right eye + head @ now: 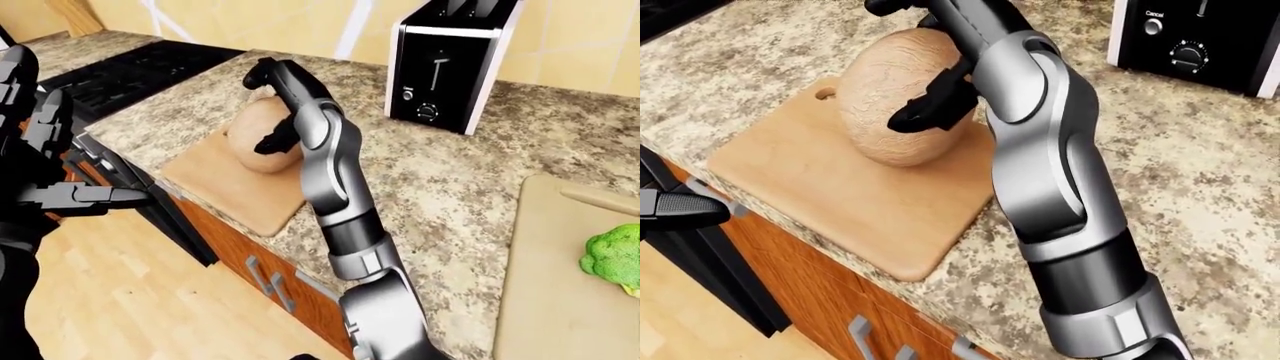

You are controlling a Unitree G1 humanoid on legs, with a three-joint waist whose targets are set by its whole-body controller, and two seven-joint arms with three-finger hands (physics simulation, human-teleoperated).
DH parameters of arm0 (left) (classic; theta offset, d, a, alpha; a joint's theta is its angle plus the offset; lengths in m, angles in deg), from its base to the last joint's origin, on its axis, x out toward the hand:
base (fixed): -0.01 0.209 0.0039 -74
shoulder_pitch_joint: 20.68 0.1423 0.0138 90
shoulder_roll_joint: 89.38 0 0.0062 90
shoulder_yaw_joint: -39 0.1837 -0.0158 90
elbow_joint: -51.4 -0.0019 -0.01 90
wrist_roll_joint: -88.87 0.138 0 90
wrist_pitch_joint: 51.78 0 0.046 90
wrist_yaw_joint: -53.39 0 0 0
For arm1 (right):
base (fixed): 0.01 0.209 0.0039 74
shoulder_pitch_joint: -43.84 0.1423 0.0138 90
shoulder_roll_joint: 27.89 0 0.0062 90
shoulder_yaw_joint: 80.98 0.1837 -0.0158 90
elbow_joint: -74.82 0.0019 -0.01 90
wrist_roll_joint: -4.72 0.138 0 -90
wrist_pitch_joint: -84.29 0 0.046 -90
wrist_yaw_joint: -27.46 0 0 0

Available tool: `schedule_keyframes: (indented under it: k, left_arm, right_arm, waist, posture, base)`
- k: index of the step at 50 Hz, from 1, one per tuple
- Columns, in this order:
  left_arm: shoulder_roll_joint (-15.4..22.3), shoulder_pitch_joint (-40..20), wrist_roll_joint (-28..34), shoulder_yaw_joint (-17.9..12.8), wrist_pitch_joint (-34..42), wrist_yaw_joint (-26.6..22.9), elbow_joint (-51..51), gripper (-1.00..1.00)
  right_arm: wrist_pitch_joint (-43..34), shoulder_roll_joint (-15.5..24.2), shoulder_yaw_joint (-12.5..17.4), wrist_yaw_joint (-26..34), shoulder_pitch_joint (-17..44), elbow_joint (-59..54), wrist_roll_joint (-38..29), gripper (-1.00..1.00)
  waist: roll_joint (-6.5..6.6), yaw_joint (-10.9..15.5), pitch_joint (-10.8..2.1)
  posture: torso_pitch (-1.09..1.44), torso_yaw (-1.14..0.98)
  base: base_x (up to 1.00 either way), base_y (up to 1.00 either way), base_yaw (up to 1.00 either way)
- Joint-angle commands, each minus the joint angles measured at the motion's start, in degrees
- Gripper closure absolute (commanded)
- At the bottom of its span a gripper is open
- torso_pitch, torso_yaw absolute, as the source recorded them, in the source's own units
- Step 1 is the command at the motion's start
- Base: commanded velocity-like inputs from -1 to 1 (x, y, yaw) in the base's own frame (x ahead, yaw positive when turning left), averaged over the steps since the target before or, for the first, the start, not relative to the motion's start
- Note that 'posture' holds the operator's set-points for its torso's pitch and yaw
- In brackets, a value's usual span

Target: Place the broccoli and the coconut on separate cutting boards.

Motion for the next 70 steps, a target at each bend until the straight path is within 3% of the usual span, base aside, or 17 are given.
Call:
schedule_keyframes:
  k: [1,14,18,33,41,57,70]
  left_arm:
    - [0.74,-1.20,0.27,-0.63,-1.58,0.37,1.25,-1.00]
    - [1.18,-1.93,-0.09,-0.73,-1.10,0.44,1.05,-1.00]
    - [1.24,-2.02,-0.09,-0.55,-1.11,0.52,1.00,-1.00]
    - [1.16,-1.12,-0.35,-1.34,-1.09,0.32,1.82,-1.00]
    - [1.18,-0.79,-0.45,-1.57,-1.05,0.38,2.08,-1.00]
    - [2.12,-2.23,-0.90,-1.83,0.58,0.74,2.49,-1.00]
    - [3.00,-3.03,-1.19,-2.08,1.85,0.79,3.00,-1.00]
  right_arm:
    - [1.15,-0.04,0.04,-0.43,2.11,2.39,0.18,-0.40]
    - [0.05,-0.09,-0.10,0.81,1.59,3.61,0.20,-0.70]
    - [0.07,-0.07,-0.11,0.82,1.63,3.59,0.12,-1.00]
    - [-0.16,0.06,-0.09,0.73,1.02,4.54,-0.03,-1.00]
    - [-1.85,1.84,1.48,-0.65,1.35,10.42,-0.47,-1.00]
    - [-10.75,5.07,2.67,6.01,-1.36,28.43,-3.58,-1.00]
    - [-23.80,6.46,2.58,14.43,-2.46,45.14,-7.74,-1.00]
  waist:
    - [0.07,0.12,-1.45]
    - [0.17,0.24,-1.51]
    - [0.21,0.25,-1.50]
    - [0.28,0.23,-1.40]
    - [0.18,0.41,-1.20]
    - [0.01,0.67,-0.71]
    - [-0.18,0.54,-0.34]
  posture:
    - [0.00,0.82]
    - [0.00,0.82]
    - [0.00,0.82]
    - [0.00,0.82]
    - [0.00,0.82]
    - [0.00,0.82]
    - [0.00,0.82]
  base:
    - [0.00,0.00,0.00]
    - [0.00,0.00,0.00]
    - [0.00,0.00,0.00]
    - [0.00,0.00,0.00]
    - [0.00,0.00,0.00]
    - [0.00,0.00,0.00]
    - [0.00,0.00,0.00]
